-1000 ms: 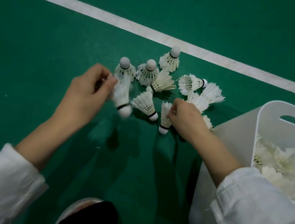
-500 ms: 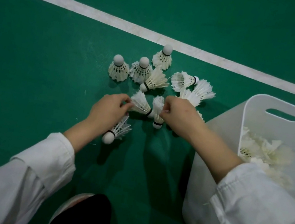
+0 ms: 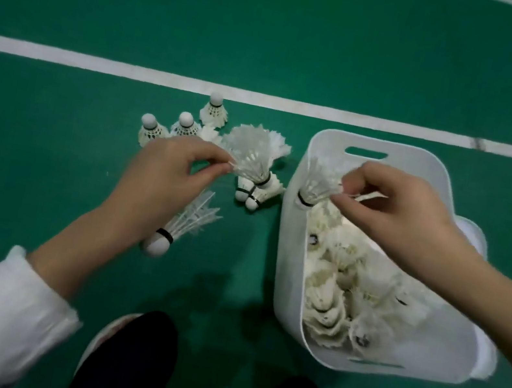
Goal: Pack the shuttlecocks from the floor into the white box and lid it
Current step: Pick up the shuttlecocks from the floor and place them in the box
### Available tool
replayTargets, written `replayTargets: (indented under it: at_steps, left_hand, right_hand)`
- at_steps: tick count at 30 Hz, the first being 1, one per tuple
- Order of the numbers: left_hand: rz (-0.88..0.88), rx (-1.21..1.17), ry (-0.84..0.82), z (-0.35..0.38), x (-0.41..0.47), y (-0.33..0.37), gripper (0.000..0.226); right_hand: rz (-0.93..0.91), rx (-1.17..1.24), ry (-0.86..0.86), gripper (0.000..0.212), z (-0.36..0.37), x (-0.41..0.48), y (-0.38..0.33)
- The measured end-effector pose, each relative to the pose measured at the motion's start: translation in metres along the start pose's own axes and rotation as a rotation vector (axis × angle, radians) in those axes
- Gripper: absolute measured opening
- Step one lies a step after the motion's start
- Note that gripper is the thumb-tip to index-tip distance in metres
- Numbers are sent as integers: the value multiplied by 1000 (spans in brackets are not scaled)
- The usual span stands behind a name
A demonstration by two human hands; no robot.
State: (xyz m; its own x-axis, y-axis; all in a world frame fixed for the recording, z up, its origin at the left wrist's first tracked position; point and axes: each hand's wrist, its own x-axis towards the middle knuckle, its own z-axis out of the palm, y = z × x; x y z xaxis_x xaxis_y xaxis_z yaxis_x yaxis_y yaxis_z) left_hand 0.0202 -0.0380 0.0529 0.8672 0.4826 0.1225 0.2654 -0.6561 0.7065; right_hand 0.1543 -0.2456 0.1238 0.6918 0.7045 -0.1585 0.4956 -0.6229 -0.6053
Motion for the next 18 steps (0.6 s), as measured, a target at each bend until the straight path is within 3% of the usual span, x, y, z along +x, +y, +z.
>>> replayTargets:
  at_steps: [6,14,18]
  left_hand:
    - [253,23,-146,4,-7,75,14]
    - [452,179,-274,18,-35,114,15]
    - [431,274,-319,10,-42,132,17]
  right_hand:
    - [237,68,39,9,-38,-104,47]
    - [337,-199,-219,16,6,-134,92]
    - [361,-237,-318,18,22,-121,111]
